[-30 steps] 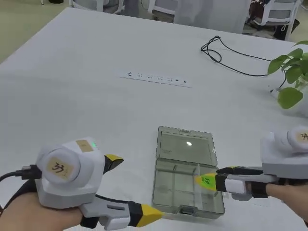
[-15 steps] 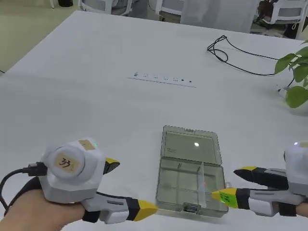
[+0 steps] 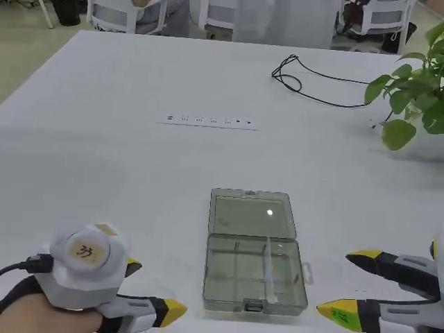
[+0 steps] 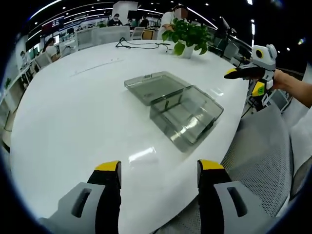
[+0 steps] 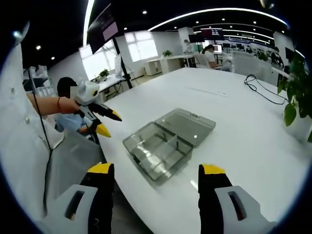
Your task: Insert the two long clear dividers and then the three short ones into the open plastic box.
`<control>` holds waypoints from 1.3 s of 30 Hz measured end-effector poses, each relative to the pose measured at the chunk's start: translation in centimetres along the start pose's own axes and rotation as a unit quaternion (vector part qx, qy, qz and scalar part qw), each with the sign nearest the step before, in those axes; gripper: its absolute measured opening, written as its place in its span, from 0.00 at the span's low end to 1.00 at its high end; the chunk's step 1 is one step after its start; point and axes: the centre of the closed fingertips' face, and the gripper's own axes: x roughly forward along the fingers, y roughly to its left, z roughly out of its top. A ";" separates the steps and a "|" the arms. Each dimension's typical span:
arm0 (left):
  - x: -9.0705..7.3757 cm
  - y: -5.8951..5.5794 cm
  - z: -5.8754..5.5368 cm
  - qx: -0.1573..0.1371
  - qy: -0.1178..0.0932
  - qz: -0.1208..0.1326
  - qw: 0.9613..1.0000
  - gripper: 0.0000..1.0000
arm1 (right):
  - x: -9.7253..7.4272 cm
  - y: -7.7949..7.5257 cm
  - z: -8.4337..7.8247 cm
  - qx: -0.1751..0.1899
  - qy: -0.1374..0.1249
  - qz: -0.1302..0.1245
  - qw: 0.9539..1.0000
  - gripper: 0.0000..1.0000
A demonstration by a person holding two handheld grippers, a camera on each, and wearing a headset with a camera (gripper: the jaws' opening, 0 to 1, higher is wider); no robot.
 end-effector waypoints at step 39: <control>3.3 2.4 -3.3 0.043 0.126 0.077 0.988 0.37 | -0.9 0.2 1.5 -0.005 -0.075 -0.006 0.997 0.68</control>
